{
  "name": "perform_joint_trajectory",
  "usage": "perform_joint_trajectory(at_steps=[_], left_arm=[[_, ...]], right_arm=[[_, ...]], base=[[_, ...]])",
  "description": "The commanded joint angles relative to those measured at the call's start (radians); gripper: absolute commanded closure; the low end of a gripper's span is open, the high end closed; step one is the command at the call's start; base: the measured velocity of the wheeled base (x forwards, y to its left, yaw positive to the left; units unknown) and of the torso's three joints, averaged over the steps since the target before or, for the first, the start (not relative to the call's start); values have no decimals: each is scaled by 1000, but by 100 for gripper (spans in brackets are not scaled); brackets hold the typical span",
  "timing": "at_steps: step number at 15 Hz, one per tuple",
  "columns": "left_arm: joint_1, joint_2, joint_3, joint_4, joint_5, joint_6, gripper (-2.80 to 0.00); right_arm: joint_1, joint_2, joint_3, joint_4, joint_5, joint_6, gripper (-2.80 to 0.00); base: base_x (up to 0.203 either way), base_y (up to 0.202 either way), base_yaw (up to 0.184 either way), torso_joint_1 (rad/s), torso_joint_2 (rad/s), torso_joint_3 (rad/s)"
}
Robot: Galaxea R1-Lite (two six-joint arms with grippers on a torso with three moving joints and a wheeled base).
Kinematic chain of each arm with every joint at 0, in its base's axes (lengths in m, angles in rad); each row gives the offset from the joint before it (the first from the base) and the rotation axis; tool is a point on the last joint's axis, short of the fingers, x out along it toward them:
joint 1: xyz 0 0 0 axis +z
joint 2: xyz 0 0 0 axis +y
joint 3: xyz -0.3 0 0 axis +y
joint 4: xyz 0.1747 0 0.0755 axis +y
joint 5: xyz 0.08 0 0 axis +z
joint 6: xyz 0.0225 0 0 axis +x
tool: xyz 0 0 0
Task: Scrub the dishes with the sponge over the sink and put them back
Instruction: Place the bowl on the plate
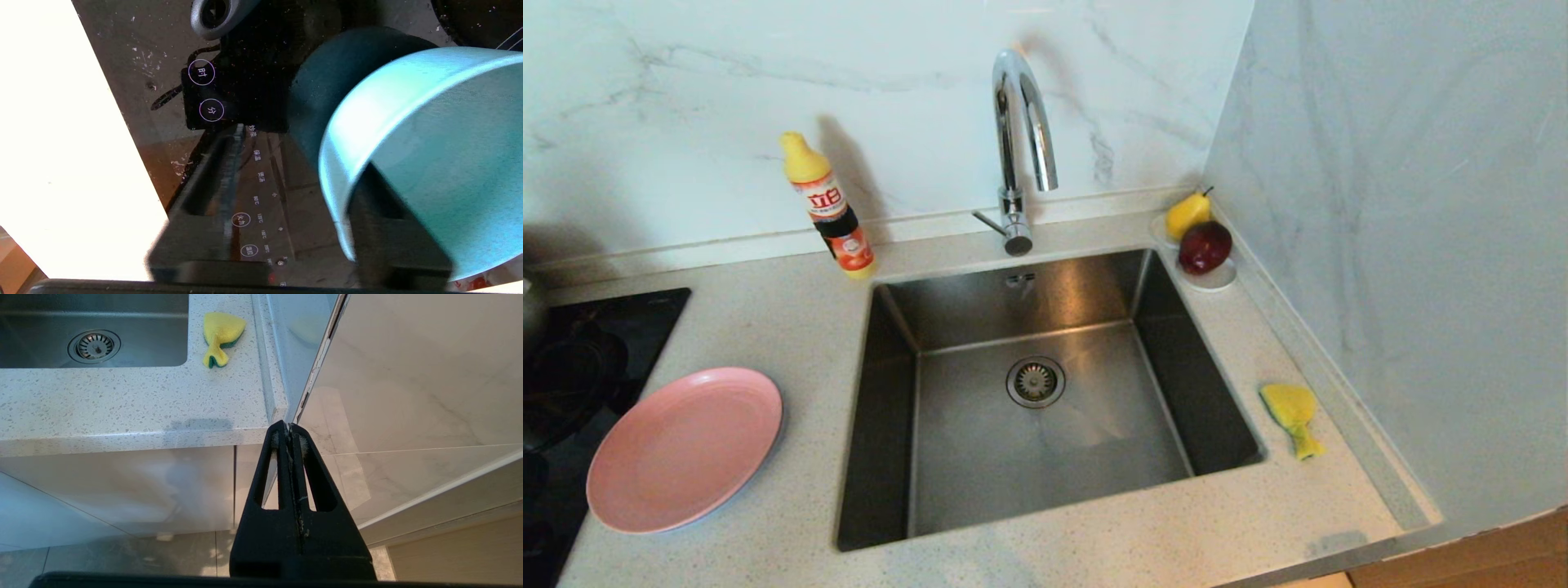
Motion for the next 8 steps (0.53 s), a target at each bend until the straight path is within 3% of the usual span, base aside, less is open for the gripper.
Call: perform_joint_trajectory(at_steps=[1,8], left_arm=[[0,-3,0,5,-2,-3,0],[0,-82,0,73,-12,4,0]], right_arm=[[0,1,0,0,0,-1,0],[0,1,0,0,0,-1,0]], base=[[0,0,0,0,0,0],[0,0,0,0,0,0]])
